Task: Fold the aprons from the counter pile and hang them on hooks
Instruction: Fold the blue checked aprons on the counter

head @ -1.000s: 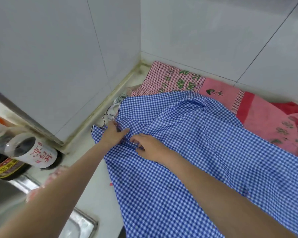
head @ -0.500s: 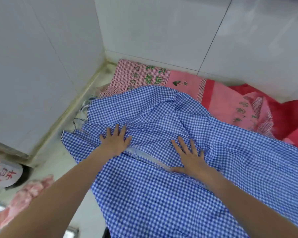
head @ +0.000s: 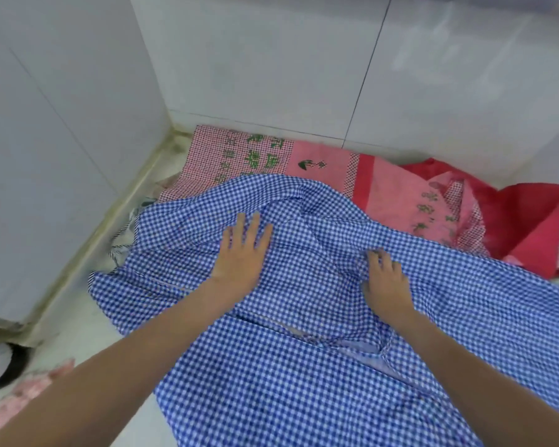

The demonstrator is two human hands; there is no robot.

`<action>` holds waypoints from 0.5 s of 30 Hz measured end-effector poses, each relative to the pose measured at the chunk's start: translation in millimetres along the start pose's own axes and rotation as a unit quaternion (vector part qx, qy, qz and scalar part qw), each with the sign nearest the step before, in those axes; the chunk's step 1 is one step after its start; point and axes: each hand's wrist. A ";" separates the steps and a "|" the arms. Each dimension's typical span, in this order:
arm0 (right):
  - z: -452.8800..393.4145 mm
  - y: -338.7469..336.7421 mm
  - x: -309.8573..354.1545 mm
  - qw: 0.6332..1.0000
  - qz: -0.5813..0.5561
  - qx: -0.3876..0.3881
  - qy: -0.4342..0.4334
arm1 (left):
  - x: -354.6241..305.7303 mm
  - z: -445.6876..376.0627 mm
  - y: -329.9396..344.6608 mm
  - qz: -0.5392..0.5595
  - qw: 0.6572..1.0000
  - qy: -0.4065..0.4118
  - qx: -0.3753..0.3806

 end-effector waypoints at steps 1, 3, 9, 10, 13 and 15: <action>0.1 1.2 0.0 0.998 0.029 0.044 -0.039 | -14.9 -3.1 -1.0 0.004 0.998 0.069 -0.009; -2.8 -2.1 -3.3 0.986 0.074 0.104 -0.104 | -37.5 -16.5 1.6 0.006 0.992 0.124 0.020; -24.5 -33.2 -45.1 0.999 -0.020 0.037 0.010 | -33.4 -37.7 0.4 0.020 0.993 0.033 0.114; -32.6 -38.5 -56.0 0.998 -0.036 0.027 0.033 | -33.3 -39.2 -6.4 -0.003 0.996 0.062 0.066; -55.8 -50.1 -76.3 0.991 -0.104 0.038 0.076 | -41.6 -50.8 -29.9 0.010 0.990 0.143 -0.001; -67.1 -54.6 -82.3 0.990 -0.120 0.012 0.076 | -50.6 -68.9 -40.4 0.014 0.988 0.153 0.018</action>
Point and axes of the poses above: each hand's wrist, its own z-axis away from the middle knuckle, its own y-axis out of the palm, x = y × z, and after that the axes turned 3 degrees about y, right-handed
